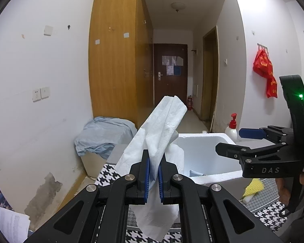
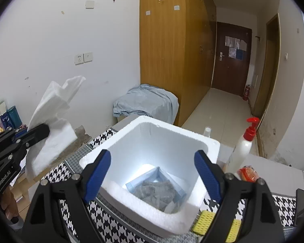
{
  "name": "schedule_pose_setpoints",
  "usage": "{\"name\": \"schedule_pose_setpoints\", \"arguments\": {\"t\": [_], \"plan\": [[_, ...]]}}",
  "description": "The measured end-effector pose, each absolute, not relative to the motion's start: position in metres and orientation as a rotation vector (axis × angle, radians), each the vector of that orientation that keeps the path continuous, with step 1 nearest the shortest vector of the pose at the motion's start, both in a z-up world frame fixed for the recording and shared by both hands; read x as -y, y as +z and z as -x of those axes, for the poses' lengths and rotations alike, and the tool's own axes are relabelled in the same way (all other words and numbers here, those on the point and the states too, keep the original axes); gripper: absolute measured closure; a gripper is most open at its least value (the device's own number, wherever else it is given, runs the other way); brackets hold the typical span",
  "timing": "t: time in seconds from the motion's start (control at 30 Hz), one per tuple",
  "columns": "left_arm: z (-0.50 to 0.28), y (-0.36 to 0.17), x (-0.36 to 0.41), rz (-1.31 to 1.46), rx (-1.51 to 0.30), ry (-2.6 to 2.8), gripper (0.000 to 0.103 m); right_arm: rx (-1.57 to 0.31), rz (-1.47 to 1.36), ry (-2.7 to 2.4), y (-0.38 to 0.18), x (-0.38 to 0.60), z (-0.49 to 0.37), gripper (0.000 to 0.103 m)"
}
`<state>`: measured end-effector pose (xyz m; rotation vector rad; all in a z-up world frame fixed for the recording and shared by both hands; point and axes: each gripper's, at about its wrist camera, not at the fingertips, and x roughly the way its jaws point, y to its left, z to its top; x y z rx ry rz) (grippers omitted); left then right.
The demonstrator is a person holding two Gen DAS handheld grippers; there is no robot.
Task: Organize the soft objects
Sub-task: 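Lower the grey cloth into the foam box and open the right gripper, then lower the white tissue into the foam box and open the left gripper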
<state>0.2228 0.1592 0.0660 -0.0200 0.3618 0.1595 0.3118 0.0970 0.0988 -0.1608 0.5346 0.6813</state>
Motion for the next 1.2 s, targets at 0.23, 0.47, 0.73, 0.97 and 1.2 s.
{"name": "schedule_pose_setpoints", "arguments": {"t": [0.23,0.47,0.73,0.97,1.2], "plan": [[-0.225,0.066,-0.153,0.015,-0.363,0.138,0.095,-0.517,0.133,0.672,0.106,-0.074,-0.306,0.014],[-0.231,0.068,-0.144,0.008,-0.358,0.107,0.095,-0.500,0.117,0.649,0.108,-0.057,-0.297,0.009],[-0.243,0.069,-0.136,0.004,-0.360,0.079,0.095,-0.463,0.124,0.601,0.107,-0.035,-0.287,0.000],[-0.258,0.069,-0.124,-0.011,-0.371,0.046,0.095,-0.463,0.092,0.562,0.106,-0.013,-0.287,0.000],[-0.277,0.067,-0.106,-0.025,-0.385,-0.006,0.095,-0.463,0.085,0.528,0.103,0.003,-0.282,0.000]]}}
